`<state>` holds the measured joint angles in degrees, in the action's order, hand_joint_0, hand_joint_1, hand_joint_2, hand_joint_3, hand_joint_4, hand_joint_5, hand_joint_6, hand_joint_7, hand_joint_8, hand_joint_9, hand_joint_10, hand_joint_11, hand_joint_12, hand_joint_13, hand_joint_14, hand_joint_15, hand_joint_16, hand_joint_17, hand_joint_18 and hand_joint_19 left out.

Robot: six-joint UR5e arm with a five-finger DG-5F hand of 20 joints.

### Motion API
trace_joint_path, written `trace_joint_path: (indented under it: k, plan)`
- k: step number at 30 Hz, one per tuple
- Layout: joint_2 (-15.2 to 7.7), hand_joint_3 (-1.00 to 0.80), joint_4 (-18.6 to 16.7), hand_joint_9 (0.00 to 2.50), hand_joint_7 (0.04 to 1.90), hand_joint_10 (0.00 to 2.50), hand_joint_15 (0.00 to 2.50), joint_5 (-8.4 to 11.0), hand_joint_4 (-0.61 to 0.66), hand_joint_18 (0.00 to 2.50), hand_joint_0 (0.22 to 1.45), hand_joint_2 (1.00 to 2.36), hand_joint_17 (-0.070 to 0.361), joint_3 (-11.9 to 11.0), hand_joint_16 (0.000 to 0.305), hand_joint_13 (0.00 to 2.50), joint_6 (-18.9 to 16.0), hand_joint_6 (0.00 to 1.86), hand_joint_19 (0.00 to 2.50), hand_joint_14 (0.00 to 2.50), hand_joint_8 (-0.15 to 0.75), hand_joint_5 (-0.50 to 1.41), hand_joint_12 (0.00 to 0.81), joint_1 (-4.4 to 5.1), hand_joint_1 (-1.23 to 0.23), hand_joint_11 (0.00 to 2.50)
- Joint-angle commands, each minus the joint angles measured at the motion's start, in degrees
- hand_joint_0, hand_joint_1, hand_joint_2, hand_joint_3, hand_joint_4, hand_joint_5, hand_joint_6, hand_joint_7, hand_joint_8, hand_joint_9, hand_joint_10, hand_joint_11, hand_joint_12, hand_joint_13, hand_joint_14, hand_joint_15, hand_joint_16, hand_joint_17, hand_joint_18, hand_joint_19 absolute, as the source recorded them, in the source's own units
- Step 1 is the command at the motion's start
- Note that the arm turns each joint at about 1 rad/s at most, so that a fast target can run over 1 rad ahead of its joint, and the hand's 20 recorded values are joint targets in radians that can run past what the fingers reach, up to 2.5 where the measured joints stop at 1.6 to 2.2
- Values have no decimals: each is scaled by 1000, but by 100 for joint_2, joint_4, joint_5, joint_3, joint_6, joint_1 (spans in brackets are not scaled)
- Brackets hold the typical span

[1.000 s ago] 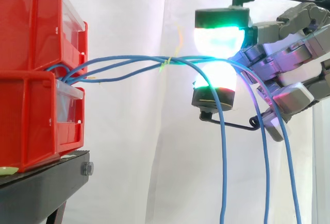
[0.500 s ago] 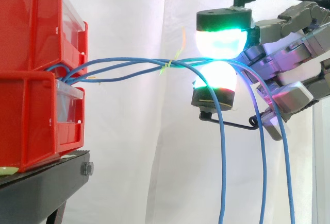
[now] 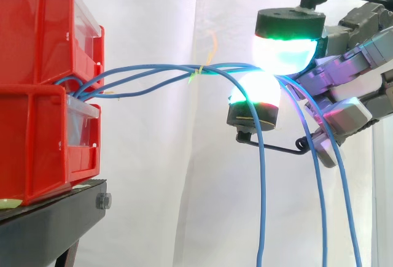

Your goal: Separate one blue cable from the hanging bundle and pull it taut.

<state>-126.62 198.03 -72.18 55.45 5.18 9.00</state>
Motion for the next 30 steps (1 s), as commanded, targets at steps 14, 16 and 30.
trace_joint_path:
  k: [14, 16, 30]
  plan:
    - [5, -280, -1, 2113, 1320, 17, 523, -7, 136, 988, 696, 1014, 168, 1, 75, 1406, 0, 502, 491, 20, 63, 144, 271, 14, -625, 413]
    - [-3, -251, -36, 2141, 1328, 18, 522, 2, 143, 1004, 705, 1014, 170, 1, 76, 1414, 0, 503, 484, 18, 53, 145, 274, 14, -640, 418]
    - [-3, -187, -45, 2055, 1326, 21, 523, 28, 114, 1012, 687, 1017, 173, 1, 77, 1374, 0, 502, 462, 20, 170, 144, 288, 6, -844, 448]
